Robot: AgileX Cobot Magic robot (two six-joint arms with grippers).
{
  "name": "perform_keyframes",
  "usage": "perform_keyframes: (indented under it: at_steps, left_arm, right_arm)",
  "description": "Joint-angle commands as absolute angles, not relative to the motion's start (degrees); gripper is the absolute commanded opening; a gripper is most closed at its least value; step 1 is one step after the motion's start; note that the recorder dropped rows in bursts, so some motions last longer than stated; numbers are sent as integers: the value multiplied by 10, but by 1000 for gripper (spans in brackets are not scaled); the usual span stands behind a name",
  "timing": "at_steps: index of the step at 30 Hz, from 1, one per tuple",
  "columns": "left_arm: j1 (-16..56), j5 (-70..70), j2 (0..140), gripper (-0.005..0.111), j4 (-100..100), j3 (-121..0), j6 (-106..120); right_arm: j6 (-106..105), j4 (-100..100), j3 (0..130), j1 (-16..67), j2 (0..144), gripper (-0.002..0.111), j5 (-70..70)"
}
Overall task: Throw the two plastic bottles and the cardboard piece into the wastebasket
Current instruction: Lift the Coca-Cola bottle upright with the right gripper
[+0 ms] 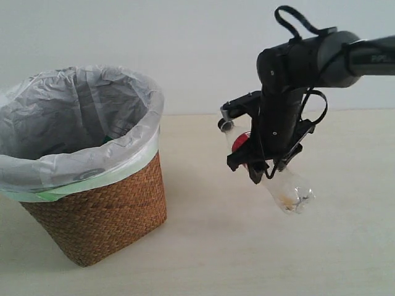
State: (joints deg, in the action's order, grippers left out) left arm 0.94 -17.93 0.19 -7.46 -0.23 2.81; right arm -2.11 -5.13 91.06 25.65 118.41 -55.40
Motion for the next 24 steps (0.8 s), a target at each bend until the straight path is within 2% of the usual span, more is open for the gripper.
perform_keyframes:
  at_steps: [1, 6, 13, 19, 24]
  left_arm:
    - [9, -177, 0, 4, -73, 0, 25]
    - [9, -177, 0, 4, -73, 0, 25]
    - [9, -177, 0, 4, -73, 0, 25]
    - [9, -177, 0, 4, -73, 0, 25]
    - [9, -177, 0, 4, -73, 0, 25]
  right_arm:
    - [23, -36, 793, 263, 1078, 0, -502]
    - [58, -33, 662, 263, 949, 0, -455]
    - [79, -33, 627, 263, 802, 0, -482]
    - [116, -100, 627, 249, 766, 0, -507]
    - [115, -107, 589, 173, 768, 0, -482]
